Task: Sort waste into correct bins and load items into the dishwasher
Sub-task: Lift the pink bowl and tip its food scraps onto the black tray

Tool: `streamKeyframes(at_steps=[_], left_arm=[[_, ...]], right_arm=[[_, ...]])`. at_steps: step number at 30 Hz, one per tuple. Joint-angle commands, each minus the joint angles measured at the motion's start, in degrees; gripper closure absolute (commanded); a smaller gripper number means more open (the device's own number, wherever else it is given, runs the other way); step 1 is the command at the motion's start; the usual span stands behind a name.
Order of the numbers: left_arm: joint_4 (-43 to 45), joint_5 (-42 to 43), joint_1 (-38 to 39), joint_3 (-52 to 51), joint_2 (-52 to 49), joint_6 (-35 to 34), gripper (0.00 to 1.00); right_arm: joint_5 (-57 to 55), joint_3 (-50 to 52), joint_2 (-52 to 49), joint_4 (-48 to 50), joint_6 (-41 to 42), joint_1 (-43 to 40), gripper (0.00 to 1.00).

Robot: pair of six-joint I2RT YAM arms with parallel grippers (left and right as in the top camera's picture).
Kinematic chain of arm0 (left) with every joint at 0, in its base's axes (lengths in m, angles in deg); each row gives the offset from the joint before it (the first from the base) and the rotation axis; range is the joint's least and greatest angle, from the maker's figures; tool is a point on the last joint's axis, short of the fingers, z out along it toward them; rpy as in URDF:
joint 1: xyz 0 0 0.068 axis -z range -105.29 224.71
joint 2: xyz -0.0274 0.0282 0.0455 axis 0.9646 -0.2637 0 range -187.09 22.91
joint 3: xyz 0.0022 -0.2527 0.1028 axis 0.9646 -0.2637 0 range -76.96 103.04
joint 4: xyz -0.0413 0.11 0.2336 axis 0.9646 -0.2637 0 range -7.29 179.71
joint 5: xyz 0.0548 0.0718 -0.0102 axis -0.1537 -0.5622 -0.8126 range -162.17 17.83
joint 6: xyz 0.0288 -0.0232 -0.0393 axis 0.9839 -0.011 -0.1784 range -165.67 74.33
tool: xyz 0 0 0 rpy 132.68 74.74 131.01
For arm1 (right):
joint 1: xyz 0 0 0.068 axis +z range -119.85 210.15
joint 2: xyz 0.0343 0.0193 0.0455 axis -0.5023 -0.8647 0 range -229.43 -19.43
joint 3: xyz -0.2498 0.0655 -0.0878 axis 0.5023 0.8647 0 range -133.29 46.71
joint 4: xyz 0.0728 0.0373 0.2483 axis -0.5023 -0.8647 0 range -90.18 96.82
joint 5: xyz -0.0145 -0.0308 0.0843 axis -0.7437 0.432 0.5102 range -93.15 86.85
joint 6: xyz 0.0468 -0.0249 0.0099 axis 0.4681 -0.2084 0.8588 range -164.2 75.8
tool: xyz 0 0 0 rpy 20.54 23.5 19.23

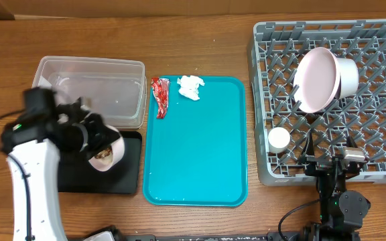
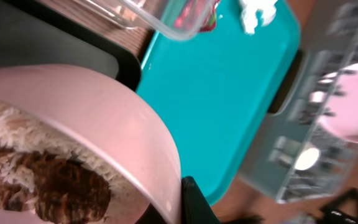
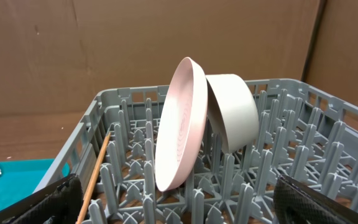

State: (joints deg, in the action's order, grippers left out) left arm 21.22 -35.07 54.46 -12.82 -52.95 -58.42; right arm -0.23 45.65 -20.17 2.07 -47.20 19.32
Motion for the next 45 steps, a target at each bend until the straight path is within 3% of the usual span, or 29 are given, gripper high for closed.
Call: streamKeyframes(at_steps=[1, 7, 15, 35, 38, 40, 45], left_arm=[[1.42, 19.47, -10.05, -4.72, 0.85, 14.95, 0.96], [3.87, 30.51, -22.49, -13.77, -2.03, 27.04, 0.96], [4.90, 50.01, -25.11, -22.18, -9.62, 44.68, 0.96], [3.43, 52.43, -30.47, -22.75, -11.45, 52.46, 0.96], [4.50, 51.34, -30.80, -22.75, -11.45, 58.49, 0.96], [3.58, 53.42, -31.17, -22.75, -11.45, 54.55, 0.96], [1.11, 50.75, -30.99, -22.73, -11.37, 56.98, 0.96]], right_arm=[[-0.33, 0.61, 0.57, 0.20, -0.04, 0.17, 0.00], [-0.33, 0.61, 0.57, 0.20, -0.04, 0.15, 0.00], [-0.33, 0.59, 0.57, 0.20, -0.04, 0.15, 0.00], [-0.35, 0.61, 0.57, 0.20, -0.07, 0.17, 0.00], [-0.33, 0.61, 0.57, 0.20, -0.04, 0.15, 0.00], [-0.33, 0.61, 0.57, 0.20, -0.04, 0.15, 0.00], [-0.33, 0.61, 0.57, 0.20, -0.04, 0.17, 0.00]])
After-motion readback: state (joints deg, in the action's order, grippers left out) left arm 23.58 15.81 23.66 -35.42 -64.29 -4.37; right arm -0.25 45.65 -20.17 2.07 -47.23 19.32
